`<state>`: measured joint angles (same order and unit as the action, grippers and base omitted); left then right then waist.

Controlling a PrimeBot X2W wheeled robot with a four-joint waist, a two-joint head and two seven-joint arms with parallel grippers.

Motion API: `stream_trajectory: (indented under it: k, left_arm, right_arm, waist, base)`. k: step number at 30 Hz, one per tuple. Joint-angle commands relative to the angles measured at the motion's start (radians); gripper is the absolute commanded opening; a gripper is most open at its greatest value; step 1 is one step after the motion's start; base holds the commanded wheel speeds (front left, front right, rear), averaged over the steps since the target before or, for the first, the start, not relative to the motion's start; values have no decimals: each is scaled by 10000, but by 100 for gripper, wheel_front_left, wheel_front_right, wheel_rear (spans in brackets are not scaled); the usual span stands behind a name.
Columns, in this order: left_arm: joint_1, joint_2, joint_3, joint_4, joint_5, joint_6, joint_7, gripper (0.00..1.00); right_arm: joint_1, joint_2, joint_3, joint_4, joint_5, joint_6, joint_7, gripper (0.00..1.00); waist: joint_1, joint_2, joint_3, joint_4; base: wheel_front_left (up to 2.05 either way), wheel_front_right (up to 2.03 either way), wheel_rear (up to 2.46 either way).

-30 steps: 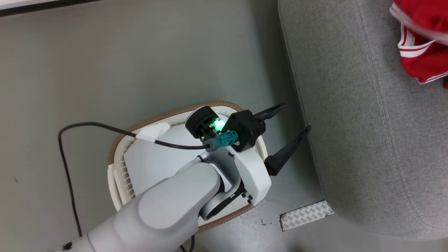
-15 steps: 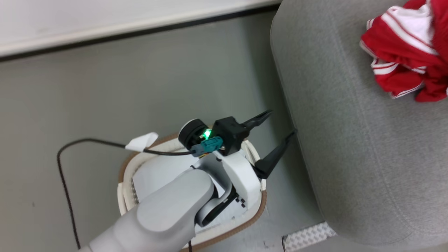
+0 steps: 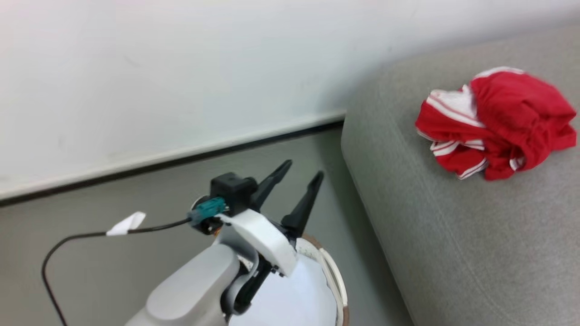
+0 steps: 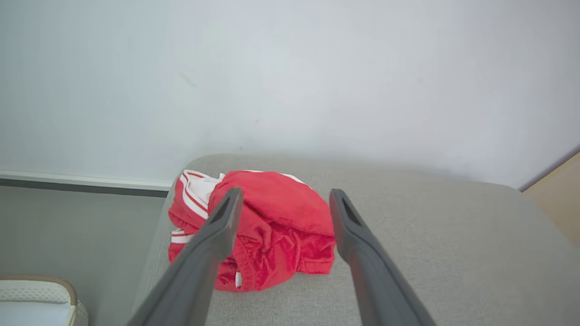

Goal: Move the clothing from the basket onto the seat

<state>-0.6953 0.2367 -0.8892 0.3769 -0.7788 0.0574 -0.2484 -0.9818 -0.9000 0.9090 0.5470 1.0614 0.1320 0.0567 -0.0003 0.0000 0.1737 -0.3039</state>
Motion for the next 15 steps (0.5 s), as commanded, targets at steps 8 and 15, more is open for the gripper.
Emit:
stream_trajectory:
  k: [8, 15]
  left_arm:
    - [1271, 731, 1163, -548, -599, 374, -160, 100]
    - [2432, 1375, 2580, -983, -38, 893, -156, 100]
  right_arm:
    - [1076, 371, -982, -654, -162, -25, -1995, 100]
    - [2893, 1417, -2339, -1005, -1106, -24, -3110, 100]
  waist:
    - [3, 0, -1742, 943]
    - [3, 0, -2036, 1679]
  base:
    - [0, 0, 0]
    - [0, 0, 0]
